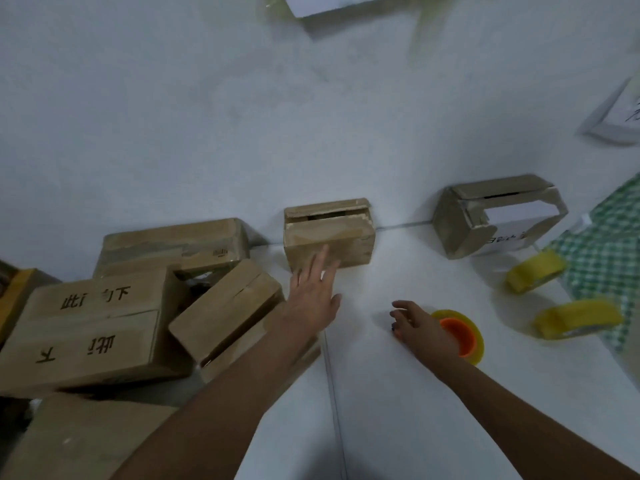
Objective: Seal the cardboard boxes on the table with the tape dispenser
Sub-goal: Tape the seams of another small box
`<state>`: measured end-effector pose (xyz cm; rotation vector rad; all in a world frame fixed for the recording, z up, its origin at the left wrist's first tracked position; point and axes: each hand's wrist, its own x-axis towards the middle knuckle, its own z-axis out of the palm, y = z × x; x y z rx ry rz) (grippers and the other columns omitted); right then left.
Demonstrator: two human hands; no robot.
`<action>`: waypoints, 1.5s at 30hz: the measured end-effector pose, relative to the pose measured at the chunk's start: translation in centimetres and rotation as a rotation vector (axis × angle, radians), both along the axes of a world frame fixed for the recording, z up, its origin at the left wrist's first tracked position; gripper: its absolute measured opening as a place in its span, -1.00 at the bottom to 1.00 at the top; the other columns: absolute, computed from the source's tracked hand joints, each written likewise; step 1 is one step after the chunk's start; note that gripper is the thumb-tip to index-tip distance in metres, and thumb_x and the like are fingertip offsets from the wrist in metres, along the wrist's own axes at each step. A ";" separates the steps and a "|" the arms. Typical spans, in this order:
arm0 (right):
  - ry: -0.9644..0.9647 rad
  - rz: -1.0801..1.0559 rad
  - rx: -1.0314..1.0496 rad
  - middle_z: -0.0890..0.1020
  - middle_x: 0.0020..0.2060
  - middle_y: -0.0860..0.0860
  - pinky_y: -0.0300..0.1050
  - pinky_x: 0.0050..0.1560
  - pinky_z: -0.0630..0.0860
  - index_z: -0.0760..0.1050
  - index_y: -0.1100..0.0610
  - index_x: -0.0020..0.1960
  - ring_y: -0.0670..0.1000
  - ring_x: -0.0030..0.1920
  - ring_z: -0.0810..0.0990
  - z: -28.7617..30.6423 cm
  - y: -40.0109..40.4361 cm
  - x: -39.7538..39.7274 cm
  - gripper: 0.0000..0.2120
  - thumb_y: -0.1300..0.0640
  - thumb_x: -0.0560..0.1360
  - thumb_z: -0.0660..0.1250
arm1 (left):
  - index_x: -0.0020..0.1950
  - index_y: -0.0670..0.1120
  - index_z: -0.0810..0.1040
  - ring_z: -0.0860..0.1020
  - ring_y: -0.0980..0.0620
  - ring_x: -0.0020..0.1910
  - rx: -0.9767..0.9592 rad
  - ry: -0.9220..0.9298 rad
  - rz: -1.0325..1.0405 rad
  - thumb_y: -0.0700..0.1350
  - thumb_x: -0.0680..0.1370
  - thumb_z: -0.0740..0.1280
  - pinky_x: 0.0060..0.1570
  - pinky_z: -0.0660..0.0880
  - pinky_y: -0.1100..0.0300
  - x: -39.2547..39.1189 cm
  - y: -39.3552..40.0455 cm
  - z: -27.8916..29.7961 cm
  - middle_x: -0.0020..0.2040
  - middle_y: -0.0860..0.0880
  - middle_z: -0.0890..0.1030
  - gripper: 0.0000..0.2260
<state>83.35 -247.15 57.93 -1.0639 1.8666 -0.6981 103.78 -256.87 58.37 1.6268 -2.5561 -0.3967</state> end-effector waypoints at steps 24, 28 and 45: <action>0.517 -0.111 -0.028 0.61 -0.04 0.12 0.01 -0.04 0.45 0.46 0.20 0.20 0.18 -0.03 0.58 -4.9 3.1 -7.0 -0.78 0.14 0.63 0.16 | 0.61 0.12 0.00 0.09 0.01 0.56 -0.045 -0.207 -0.165 0.04 0.68 0.10 0.52 -0.07 -0.03 -4.2 -3.3 -3.0 0.62 0.08 0.05 -0.48; 0.469 -0.278 -0.118 0.63 -0.15 0.06 -0.06 -0.25 0.44 0.43 0.09 0.19 0.15 -0.18 0.60 -1.8 3.0 -8.3 -0.80 0.05 0.63 0.15 | 0.60 0.18 0.04 0.10 0.05 0.56 -0.011 -0.184 -0.156 0.12 0.68 0.08 0.48 0.01 -0.12 -4.2 -1.6 -2.8 0.61 0.12 0.09 -0.50; 0.339 -0.134 -0.268 0.60 -0.13 -0.04 -0.10 -0.24 0.52 0.43 0.00 0.02 -0.02 -0.16 0.58 8.8 3.6 -7.5 -0.80 -0.12 0.60 0.19 | 0.58 0.22 0.09 0.06 0.08 0.56 0.082 -0.232 -0.530 -0.01 0.70 0.09 0.29 0.29 -0.11 -3.1 8.1 -2.5 0.61 0.16 0.04 -0.54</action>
